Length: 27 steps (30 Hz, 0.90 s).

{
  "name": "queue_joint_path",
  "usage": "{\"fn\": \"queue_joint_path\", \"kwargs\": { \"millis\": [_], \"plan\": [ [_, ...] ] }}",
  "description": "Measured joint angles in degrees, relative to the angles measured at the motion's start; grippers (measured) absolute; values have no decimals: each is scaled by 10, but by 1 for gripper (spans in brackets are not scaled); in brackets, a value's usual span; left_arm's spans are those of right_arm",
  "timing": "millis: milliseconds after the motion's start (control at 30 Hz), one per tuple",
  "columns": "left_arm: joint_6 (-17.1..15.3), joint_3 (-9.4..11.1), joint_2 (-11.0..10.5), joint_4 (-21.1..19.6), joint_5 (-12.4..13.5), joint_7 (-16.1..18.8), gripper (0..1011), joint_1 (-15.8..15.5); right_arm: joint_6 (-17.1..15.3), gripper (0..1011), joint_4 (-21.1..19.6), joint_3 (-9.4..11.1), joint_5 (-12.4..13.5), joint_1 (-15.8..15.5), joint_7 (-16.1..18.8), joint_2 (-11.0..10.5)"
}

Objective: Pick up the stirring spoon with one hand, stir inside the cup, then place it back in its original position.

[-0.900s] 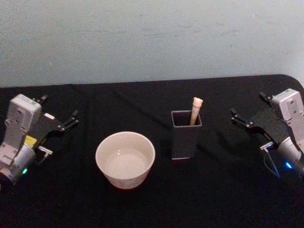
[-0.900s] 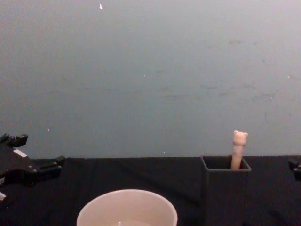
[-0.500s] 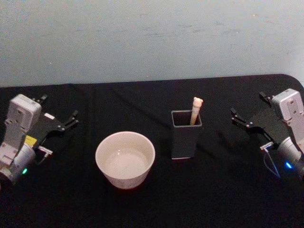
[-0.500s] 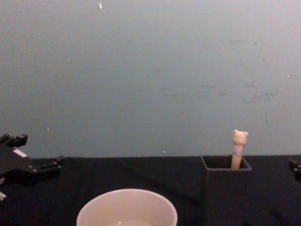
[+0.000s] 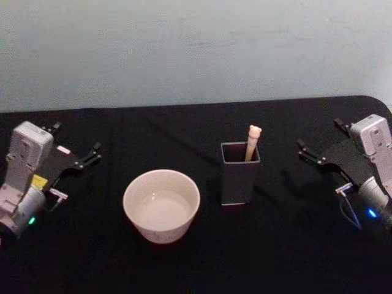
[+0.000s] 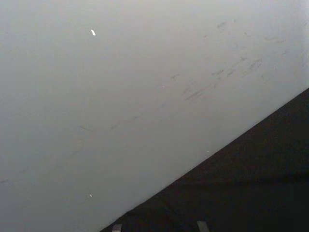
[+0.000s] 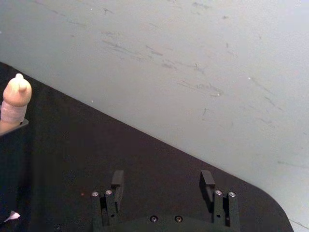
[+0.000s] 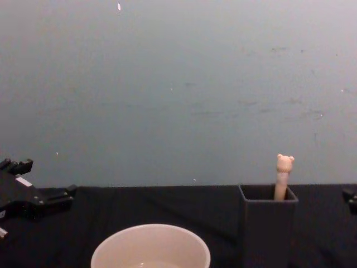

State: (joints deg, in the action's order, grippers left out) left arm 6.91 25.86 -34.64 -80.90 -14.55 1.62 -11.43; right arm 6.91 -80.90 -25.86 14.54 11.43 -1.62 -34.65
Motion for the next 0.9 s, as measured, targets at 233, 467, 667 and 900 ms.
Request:
{"fn": "queue_joint_path", "kwargs": {
  "millis": [233,467,667,900],
  "plan": [
    [0,0,0,0,0,0,1001,0,0,1002,0,0,0,0,0,0],
    [0,0,0,0,0,0,1001,0,0,1002,0,1,0,0,0,1],
    [0,0,0,0,0,0,1001,0,-1,1002,-4,15,11,-4,17,7],
    [0,0,0,0,0,0,1001,0,-1,1002,-29,33,43,-20,50,4]
  ]
}}
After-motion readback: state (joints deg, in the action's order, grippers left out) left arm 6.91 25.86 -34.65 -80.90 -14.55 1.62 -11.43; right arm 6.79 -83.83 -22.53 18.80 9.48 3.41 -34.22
